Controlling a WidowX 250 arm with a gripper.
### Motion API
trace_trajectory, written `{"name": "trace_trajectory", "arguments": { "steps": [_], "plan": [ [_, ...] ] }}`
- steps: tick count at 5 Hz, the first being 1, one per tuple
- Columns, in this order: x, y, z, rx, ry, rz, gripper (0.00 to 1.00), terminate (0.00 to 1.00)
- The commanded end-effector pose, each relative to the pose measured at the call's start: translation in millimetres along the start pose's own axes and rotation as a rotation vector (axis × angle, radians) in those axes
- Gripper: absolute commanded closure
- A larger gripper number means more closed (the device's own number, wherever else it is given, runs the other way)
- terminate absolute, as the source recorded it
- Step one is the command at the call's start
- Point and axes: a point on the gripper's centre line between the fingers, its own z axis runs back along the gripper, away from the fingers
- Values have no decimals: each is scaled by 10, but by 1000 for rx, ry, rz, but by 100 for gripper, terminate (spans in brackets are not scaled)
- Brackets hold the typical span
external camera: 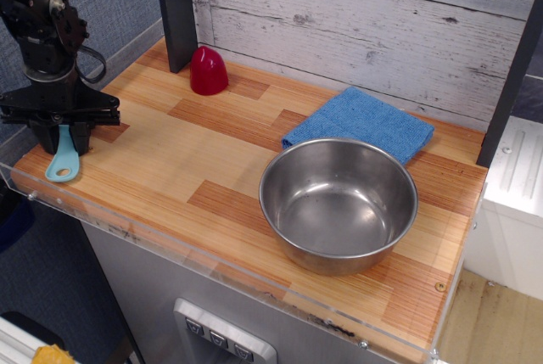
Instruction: Put the blue brush on the blue cloth.
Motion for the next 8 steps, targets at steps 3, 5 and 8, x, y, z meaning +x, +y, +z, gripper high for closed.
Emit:
{"name": "trace_trajectory", "arguments": {
  "steps": [3,5,8],
  "plan": [
    [153,-41,809,-130,-191,-13,100,0],
    [438,-610,1364,-190,-298,-201,100,0],
    [-38,-1883,1596,-296,-293,-453,100,0]
  ]
}}
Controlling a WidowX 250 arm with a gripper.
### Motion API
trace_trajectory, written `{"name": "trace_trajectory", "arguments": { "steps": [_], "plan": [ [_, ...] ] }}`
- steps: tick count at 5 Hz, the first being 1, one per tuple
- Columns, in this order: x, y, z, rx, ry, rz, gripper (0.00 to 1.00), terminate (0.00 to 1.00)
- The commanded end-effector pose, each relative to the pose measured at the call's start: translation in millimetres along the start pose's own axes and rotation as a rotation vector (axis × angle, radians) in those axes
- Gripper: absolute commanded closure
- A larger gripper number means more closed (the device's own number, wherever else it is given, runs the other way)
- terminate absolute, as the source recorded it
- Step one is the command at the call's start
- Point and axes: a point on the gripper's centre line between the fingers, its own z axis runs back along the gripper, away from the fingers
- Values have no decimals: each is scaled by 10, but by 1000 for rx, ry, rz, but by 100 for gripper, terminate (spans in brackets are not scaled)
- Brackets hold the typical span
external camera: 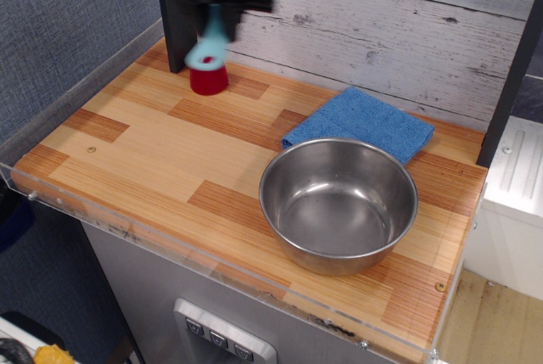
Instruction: Put the blue brush on the blue cloth.
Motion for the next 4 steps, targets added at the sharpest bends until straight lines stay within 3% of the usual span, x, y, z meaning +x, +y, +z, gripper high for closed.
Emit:
{"name": "trace_trajectory", "arguments": {
  "steps": [1,2,4],
  "plan": [
    [-172,-544,44,-77,-14,-183,100,0],
    [-228,-643,-108,-117,10,-242,100,0],
    [-280,-570,-357,-125,63,-290,100,0]
  ]
}}
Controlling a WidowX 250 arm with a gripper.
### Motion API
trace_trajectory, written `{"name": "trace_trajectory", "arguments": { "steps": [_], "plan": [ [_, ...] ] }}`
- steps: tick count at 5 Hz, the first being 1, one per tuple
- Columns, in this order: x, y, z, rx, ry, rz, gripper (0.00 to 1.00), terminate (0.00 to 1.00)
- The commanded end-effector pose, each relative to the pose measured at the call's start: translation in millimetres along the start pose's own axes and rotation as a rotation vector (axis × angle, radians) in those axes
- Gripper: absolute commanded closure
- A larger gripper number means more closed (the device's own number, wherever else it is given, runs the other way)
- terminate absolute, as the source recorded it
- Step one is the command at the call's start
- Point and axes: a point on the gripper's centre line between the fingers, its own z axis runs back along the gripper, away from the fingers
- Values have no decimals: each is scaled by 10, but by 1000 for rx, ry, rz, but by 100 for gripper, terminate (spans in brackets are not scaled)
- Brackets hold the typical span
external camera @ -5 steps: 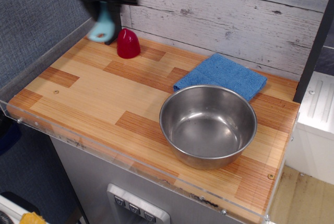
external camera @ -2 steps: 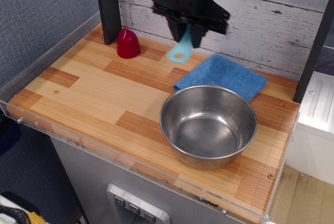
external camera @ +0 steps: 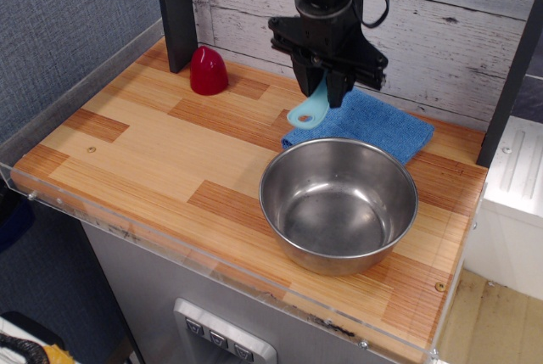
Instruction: Put the blue brush on the blue cloth.
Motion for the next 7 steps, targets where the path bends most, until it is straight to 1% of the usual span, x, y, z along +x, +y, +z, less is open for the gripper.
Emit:
{"name": "trace_trajectory", "arguments": {
  "steps": [1,3,4,5,6,7],
  "plan": [
    [-124,139,-23,0,-16,-37,100,0],
    [-191,104,-270,-26,35,-70,100,0],
    [-210,99,-305,-43,41,-79,100,0],
    [-188,100,-248,-61,65,-59,0,0],
    [-236,148,-220,-94,0,-30,0,0],
    [-260,225,-141,-89,-26,-23,0,0]
  ]
}}
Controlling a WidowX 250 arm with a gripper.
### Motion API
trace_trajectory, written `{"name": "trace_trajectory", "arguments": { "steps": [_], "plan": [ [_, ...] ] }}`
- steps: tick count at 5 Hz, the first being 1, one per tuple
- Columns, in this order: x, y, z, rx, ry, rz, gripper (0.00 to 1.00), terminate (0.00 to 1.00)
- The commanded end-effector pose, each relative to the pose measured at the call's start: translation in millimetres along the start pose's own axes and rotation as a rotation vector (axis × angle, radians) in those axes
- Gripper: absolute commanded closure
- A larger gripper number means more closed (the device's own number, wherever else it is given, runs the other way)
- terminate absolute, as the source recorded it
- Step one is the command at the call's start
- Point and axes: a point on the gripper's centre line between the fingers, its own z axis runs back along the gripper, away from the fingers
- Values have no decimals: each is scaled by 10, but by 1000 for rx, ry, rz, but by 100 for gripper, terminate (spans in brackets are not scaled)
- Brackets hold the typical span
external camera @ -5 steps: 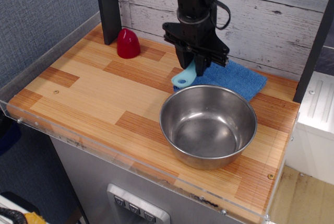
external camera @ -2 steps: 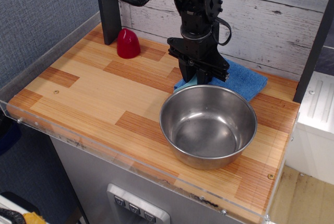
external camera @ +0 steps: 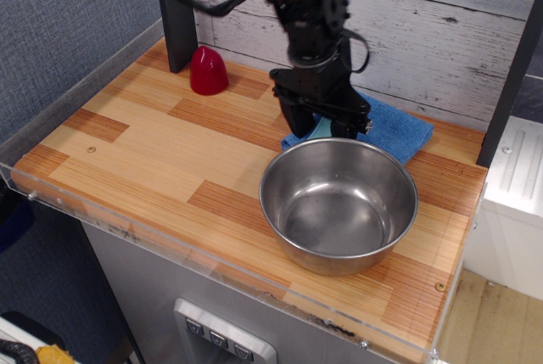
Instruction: Put the blue brush on the blue cloth.
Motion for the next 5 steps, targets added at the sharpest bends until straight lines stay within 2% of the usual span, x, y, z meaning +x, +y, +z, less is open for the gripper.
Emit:
{"name": "trace_trajectory", "arguments": {
  "steps": [1,2,4,5],
  "plan": [
    [-113,155,512,34,-118,13,0,0],
    [-83,169,705,46,-155,18,0,0],
    [-33,220,1406,91,-292,56,0,0],
    [-68,225,1621,58,-334,84,0,0]
  ]
}}
